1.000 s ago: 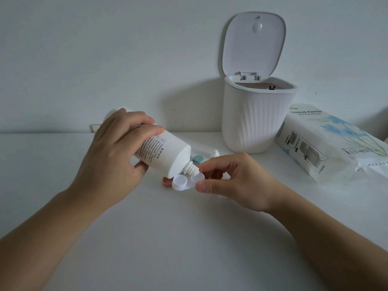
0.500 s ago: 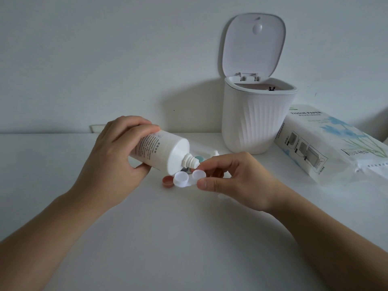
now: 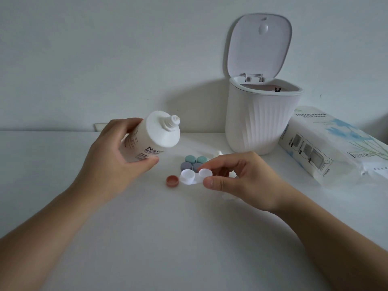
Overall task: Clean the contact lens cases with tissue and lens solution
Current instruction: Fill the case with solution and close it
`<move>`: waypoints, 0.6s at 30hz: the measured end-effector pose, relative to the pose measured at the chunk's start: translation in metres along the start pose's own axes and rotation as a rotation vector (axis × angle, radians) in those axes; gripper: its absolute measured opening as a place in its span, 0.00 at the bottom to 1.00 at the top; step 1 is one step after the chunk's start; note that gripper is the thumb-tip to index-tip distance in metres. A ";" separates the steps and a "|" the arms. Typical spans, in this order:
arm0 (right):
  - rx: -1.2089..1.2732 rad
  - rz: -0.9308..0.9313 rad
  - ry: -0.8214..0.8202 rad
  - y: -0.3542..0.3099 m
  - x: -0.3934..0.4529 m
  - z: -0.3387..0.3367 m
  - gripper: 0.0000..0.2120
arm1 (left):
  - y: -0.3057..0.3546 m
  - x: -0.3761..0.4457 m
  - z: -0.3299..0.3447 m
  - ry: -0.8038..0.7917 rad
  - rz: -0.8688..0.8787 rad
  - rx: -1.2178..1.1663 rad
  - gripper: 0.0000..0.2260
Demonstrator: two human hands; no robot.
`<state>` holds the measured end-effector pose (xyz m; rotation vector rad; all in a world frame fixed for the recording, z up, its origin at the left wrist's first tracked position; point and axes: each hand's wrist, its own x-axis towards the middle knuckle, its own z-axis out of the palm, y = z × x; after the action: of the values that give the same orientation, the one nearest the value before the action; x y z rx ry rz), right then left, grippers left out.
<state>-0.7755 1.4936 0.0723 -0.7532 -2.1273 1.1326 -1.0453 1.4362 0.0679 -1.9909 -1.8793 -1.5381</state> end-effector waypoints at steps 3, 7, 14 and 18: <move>0.015 -0.005 -0.006 0.000 0.000 0.000 0.07 | -0.005 0.002 0.000 -0.006 -0.097 -0.056 0.29; 0.013 -0.006 -0.005 0.002 -0.001 -0.001 0.07 | -0.009 0.005 0.001 -0.006 -0.200 -0.125 0.28; 0.003 -0.009 -0.002 0.002 0.000 -0.001 0.07 | -0.012 0.011 0.001 0.025 -0.331 -0.167 0.23; 0.000 -0.011 -0.008 0.002 -0.001 -0.001 0.07 | -0.012 0.012 0.001 0.018 -0.378 -0.180 0.22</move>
<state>-0.7740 1.4944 0.0713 -0.7372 -2.1358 1.1309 -1.0561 1.4489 0.0677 -1.7445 -2.2873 -1.8641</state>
